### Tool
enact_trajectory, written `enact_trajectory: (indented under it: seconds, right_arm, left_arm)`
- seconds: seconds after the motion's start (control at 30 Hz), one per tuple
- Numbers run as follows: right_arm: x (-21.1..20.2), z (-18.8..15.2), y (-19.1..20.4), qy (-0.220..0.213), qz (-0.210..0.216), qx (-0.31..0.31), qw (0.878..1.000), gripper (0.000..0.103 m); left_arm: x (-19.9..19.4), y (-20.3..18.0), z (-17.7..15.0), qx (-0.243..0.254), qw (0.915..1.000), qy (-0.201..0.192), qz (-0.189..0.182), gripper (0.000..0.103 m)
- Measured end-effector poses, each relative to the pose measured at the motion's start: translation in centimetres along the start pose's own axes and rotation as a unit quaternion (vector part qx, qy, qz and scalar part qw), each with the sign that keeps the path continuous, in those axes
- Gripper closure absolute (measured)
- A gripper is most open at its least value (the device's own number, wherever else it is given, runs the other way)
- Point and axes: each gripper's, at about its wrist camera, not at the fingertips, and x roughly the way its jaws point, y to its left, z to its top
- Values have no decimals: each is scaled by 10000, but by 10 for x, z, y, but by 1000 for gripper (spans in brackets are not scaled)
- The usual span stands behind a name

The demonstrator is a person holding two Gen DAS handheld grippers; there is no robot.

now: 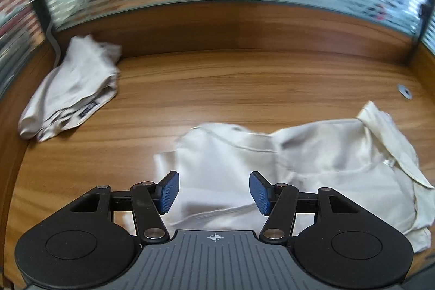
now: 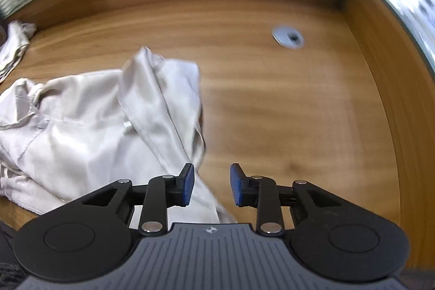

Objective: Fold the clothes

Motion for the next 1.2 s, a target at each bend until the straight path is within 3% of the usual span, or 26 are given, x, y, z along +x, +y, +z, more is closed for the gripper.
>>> enact_trajectory:
  seconds: [0.2, 0.37, 0.47, 0.6, 0.73, 0.83, 1.1, 1.2]
  right_arm:
    - [21, 29, 20, 2, 422, -643, 9970, 67]
    - [46, 38, 42, 204, 670, -1186, 9905, 66]
    - [58, 43, 53, 320, 768, -1343, 9874, 66]
    - [73, 45, 63, 445, 812, -1402, 9858, 66]
    - [85, 46, 68, 531, 823, -1442, 9847, 66]
    - [91, 48, 74, 587, 836, -1573, 9823, 66]
    - [101, 66, 94, 464, 750, -2038, 9750, 62]
    - [109, 73, 103, 430, 706, -2244, 9710, 62]
  left_arm:
    - [28, -39, 10, 335, 9992, 74, -181, 42]
    - [52, -59, 23, 604, 9964, 134, -578, 45]
    - [65, -65, 30, 747, 9945, 241, -693, 52]
    - [79, -72, 37, 848, 9923, 405, -811, 54]
    - [99, -79, 39, 805, 9903, 823, -778, 57]
    - [116, -82, 35, 783, 9885, 1191, -503, 65]
    - [144, -75, 28, 245, 9855, 1660, -248, 68]
    - [149, -73, 29, 76, 9857, 1668, -214, 87]
